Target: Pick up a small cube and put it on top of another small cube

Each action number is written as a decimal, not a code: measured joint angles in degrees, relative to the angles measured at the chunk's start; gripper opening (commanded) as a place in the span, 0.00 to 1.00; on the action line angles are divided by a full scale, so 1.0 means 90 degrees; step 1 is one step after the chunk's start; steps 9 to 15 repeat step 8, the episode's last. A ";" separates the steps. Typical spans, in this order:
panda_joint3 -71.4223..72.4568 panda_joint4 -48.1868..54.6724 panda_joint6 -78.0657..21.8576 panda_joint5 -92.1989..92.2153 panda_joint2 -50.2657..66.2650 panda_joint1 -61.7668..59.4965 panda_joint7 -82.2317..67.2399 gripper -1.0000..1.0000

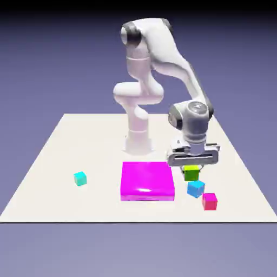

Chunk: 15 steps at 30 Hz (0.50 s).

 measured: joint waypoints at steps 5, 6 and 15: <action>-0.0633 -0.0087 0.1105 -0.1011 0.1152 0.0509 0.0714 0.00; -0.0651 -0.0089 0.1136 -0.1039 0.1185 0.0523 0.0735 1.00; -0.0652 -0.0089 0.1133 -0.1043 0.1185 0.0523 0.0738 1.00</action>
